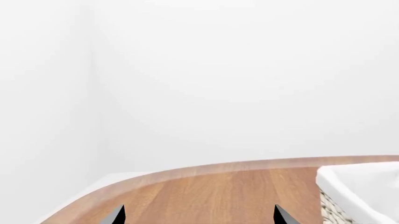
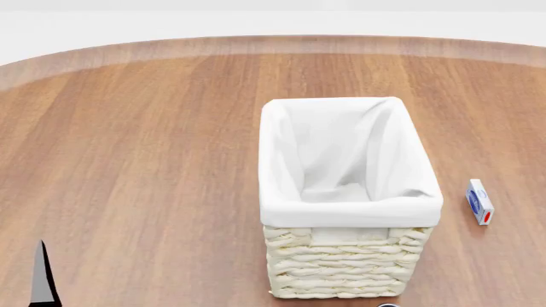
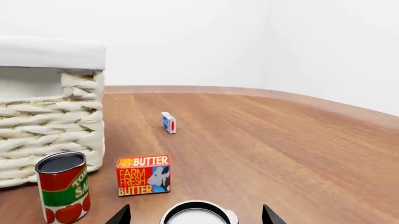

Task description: Pick up the alphabet soup and put it in the basket.

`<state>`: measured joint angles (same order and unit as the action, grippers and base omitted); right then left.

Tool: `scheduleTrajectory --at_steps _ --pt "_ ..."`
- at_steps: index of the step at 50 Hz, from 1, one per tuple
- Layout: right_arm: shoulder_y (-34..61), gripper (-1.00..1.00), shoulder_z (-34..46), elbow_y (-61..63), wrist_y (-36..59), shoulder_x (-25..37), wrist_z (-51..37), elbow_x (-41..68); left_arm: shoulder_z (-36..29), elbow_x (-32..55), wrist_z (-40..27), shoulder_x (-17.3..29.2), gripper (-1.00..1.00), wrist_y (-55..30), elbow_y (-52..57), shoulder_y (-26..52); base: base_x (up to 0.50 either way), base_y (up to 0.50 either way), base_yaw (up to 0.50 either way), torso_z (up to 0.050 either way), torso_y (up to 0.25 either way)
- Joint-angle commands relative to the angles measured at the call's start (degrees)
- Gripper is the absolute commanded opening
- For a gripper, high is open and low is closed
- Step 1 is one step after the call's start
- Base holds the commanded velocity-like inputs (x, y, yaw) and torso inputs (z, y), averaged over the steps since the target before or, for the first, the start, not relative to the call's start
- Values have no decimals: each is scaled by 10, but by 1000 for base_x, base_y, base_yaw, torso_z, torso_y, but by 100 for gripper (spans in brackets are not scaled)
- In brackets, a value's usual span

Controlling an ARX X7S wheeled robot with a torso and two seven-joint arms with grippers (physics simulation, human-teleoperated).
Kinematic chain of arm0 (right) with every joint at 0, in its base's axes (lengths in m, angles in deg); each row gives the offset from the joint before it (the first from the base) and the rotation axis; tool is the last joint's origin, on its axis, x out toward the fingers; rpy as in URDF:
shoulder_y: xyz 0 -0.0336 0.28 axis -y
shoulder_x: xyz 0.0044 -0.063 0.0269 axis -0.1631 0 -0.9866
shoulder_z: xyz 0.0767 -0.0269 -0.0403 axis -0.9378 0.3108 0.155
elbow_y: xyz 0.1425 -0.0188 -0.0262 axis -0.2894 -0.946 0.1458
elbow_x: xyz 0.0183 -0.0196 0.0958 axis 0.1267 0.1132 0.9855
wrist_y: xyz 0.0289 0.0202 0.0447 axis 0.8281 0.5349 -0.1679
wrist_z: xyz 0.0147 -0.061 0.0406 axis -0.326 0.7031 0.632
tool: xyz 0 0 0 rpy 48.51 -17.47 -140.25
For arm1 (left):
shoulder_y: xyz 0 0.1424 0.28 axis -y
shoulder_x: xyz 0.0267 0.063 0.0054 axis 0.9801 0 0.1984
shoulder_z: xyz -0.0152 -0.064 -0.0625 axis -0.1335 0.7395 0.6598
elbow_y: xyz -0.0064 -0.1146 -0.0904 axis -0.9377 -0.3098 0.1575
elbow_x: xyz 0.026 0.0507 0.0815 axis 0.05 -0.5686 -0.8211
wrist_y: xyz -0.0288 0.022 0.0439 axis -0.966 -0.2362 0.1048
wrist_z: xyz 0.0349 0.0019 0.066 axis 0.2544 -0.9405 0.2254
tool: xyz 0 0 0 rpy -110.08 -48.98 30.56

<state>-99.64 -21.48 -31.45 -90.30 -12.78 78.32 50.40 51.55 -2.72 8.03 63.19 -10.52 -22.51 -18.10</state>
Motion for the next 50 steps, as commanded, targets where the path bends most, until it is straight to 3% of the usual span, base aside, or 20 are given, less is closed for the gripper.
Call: scheduleTrajectory --at_steps 1,19,21,24,29,30,38,39,40,50 --pt "38 100 0 -67 -27 6 -7 -4 -5 1 -4 2 100 0 -2 1 0 0 0 0 0" --pt "108 100 8 -220 -87 9 -4 -21 -7 9 -7 6 100 -3 -2 5 0 0 0 0 0" --pt "90 100 9 -161 -44 8 -16 -25 -7 10 -7 6 100 -4 -1 5 0 0 0 0 0" --pt "118 100 8 -235 -90 10 -7 -24 -7 12 -8 7 100 -6 0 6 0 0 0 0 0" --pt "132 100 6 -268 -104 10 2 -19 -8 12 -9 8 100 -7 -1 7 0 0 0 0 0" --pt "118 100 7 -227 -74 9 -5 -21 -8 13 -9 8 100 -7 -1 7 0 0 0 0 0" --pt "153 100 -20 -305 -109 0 38 -16 -10 16 -10 10 100 -4 -7 7 0 0 0 0 0" --pt "157 -100 -26 -306 -109 -2 42 -19 -10 16 -11 10 100 -3 -9 7 0 0 0 0 0" --pt "143 -100 -22 -266 -82 -6 37 -22 -11 15 -11 11 100 -2 -10 6 0 0 0 0 0" --pt "165 -100 -88 -305 -110 -24 89 -47 -13 15 -14 13 100 2 -14 5 0 0 0 0 0"
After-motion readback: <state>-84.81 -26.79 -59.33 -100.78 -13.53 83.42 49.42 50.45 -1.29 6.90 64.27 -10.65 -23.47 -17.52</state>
